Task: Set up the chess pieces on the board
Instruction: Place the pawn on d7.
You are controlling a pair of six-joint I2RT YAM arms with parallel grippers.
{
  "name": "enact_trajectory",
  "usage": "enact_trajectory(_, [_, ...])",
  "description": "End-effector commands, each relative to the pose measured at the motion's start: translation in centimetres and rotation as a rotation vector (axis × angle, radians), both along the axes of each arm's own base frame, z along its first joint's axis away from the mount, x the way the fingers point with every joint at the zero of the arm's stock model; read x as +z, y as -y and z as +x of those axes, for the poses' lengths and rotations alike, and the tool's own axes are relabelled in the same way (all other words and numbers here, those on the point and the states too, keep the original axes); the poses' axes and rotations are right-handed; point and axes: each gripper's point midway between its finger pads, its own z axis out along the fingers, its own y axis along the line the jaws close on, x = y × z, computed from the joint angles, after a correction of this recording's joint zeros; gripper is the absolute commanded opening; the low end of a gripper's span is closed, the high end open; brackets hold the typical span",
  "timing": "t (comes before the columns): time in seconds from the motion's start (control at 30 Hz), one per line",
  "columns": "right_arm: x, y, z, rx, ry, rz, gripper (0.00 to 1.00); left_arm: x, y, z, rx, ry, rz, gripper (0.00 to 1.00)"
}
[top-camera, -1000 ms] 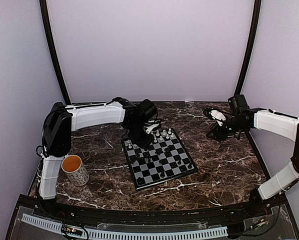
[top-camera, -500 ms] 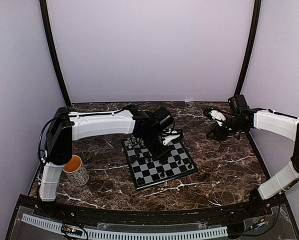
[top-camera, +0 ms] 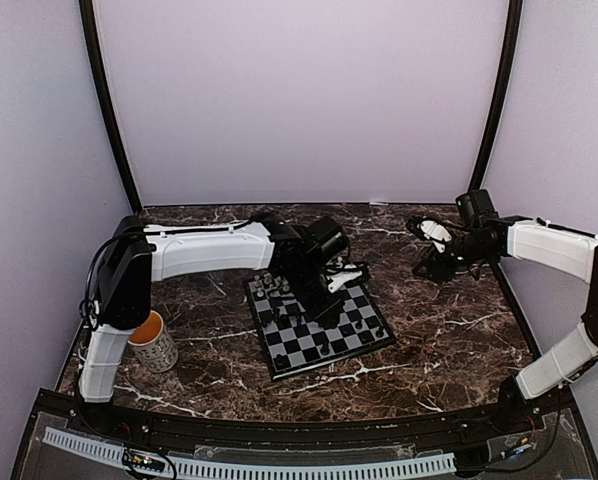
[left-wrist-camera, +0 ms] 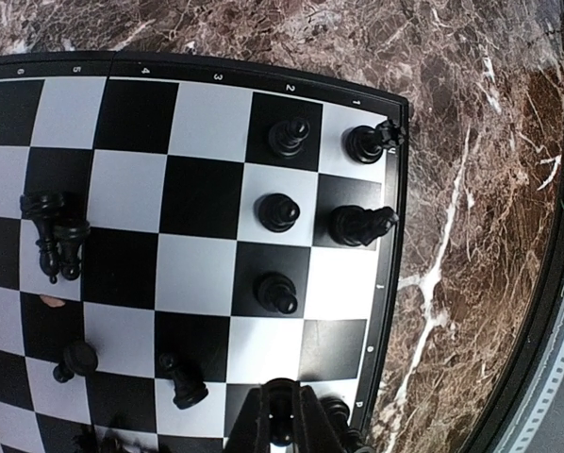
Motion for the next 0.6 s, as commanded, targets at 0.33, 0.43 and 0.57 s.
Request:
enact_trajectory(0.33, [-0.1, -0.1, 0.0, 0.004, 0.005, -0.01, 0.5, -1.7, 0.8, 0.0, 0.001, -0.031, 0.026, 0.0])
enact_trajectory(0.43, [-0.1, -0.1, 0.0, 0.004, 0.006, -0.012, 0.49, -2.0, 0.8, -0.1, -0.001, -0.04, 0.035, 0.0])
enact_trajectory(0.57, [-0.2, -0.1, 0.0, 0.005, 0.004, -0.012, 0.5, -2.2, 0.7, -0.2, -0.001, -0.041, 0.042, 0.0])
